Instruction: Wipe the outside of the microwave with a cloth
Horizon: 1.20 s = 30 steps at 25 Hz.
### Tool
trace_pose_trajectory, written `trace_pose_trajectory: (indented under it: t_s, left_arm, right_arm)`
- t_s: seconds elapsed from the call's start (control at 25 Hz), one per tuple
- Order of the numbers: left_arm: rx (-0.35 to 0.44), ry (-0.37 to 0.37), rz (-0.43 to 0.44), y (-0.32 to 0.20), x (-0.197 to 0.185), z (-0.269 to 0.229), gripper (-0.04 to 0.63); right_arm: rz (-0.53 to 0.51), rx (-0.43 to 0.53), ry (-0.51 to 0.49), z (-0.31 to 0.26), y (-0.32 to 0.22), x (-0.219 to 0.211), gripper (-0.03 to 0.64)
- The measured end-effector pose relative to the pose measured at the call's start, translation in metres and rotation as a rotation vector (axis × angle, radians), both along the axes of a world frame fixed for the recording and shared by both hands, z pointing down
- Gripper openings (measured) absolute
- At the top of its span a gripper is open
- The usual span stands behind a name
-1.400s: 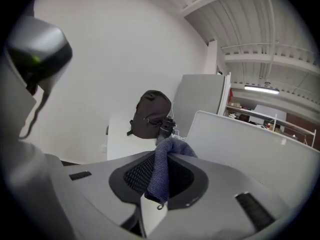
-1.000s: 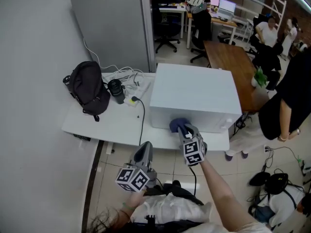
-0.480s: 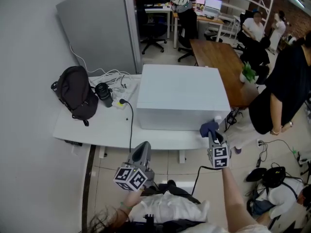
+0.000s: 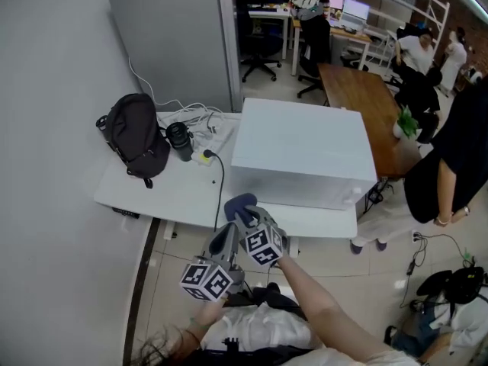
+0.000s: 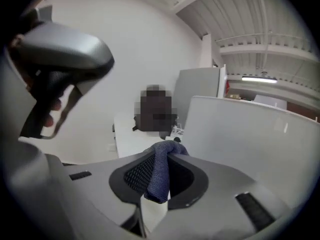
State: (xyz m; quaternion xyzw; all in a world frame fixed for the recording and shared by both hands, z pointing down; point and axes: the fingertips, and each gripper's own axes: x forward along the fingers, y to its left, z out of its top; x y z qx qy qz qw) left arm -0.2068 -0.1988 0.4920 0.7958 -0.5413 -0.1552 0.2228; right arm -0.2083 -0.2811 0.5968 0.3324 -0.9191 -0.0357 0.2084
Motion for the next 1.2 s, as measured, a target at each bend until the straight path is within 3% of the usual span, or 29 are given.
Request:
trace_pose_trajectory:
  t_s: [0.16,0.28,0.4,0.48,0.64,0.96,1.08,1.2]
  left_arm:
    - [-0.008,-0.002,-0.064,0.010,-0.021,-0.002,-0.009]
    - [-0.013,-0.004,-0.104,0.016,-0.035,-0.001,-0.009]
    - [-0.026,-0.003,-0.126,0.017,-0.044,0.003,-0.009]
    - [-0.029,0.002,-0.126,0.014,-0.042,0.004,-0.009]
    - [-0.027,0.009,-0.090,0.006,-0.026,0.005,-0.009]
    - [-0.039,0.008,0.038,-0.015,0.021,0.012,-0.009]
    - [-0.033,0.008,0.086,-0.023,0.038,0.012,-0.009]
    - [-0.021,0.007,0.129,-0.028,0.051,0.006,-0.009]
  right_arm:
    - [-0.007,-0.080,0.113,0.034,-0.020,-0.024,0.072]
    - [0.060,-0.145,0.159,0.055,-0.036,-0.005,0.072]
    - [0.139,-0.183,0.129,0.061,-0.048,0.028,0.072]
    - [0.174,-0.191,0.097,0.063,-0.052,0.060,0.072]
    - [0.244,-0.159,0.122,0.061,-0.046,0.138,0.072]
    - [0.681,-0.209,0.024,0.055,-0.025,0.347,0.071]
    - [0.771,-0.217,0.004,0.059,-0.014,0.391,0.071]
    - [0.827,-0.225,-0.022,0.059,-0.004,0.407,0.071]
